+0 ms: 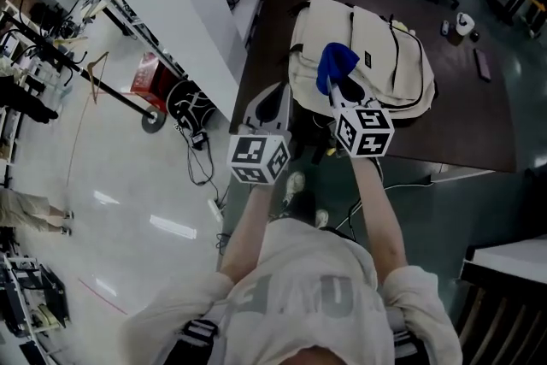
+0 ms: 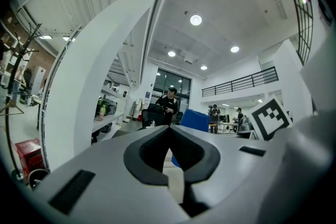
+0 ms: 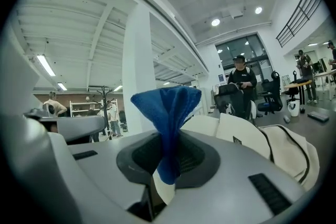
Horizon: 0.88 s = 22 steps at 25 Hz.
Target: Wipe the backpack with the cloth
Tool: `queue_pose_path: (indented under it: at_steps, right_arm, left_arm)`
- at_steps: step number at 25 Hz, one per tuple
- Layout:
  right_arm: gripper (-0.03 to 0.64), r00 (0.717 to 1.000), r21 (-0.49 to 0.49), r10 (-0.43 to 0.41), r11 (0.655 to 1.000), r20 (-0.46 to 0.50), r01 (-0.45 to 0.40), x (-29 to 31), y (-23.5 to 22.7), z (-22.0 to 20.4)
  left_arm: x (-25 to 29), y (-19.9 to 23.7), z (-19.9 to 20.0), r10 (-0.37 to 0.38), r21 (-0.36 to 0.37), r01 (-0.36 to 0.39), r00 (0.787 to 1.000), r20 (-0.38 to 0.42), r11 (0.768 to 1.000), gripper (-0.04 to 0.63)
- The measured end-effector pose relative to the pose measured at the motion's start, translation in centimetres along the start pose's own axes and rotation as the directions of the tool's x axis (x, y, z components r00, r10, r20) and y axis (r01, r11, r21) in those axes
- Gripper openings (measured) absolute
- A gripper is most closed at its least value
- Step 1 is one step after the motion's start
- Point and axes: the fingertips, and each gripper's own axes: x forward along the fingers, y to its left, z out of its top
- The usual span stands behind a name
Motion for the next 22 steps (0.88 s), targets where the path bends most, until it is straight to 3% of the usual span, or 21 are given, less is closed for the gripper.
queue_pose_path:
  at_steps: [6, 13, 17, 22]
  right_arm:
    - [0.044, 0.998, 0.002, -0.031, 1.000, 0.055, 0.031, 2.5, -3.0, 3.1]
    - [0.044, 0.990, -0.035, -0.099, 0.994, 0.105, 0.103, 9.5, -10.0, 8.5]
    - [0.044, 0.987, -0.065, -0.128, 0.989, 0.094, 0.134, 15.3, -14.0, 10.4]
    - [0.044, 0.990, 0.010, -0.135, 0.991, 0.039, 0.135, 21.1, -17.7, 10.0]
  left_arm:
    - [3.9, 0.1, -0.1, -0.049, -0.002, 0.049, 0.999, -0.010, 0.999, 0.002]
    - [11.3, 2.3, -0.4, -0.081, -0.033, 0.080, 0.997, -0.021, 0.996, 0.002]
    - [15.0, 3.3, -1.8, -0.107, -0.067, 0.104, 0.993, -0.047, 0.992, 0.002]
    - [17.4, 3.7, -3.5, -0.125, -0.090, 0.116, 0.987, -0.097, 0.989, 0.002]
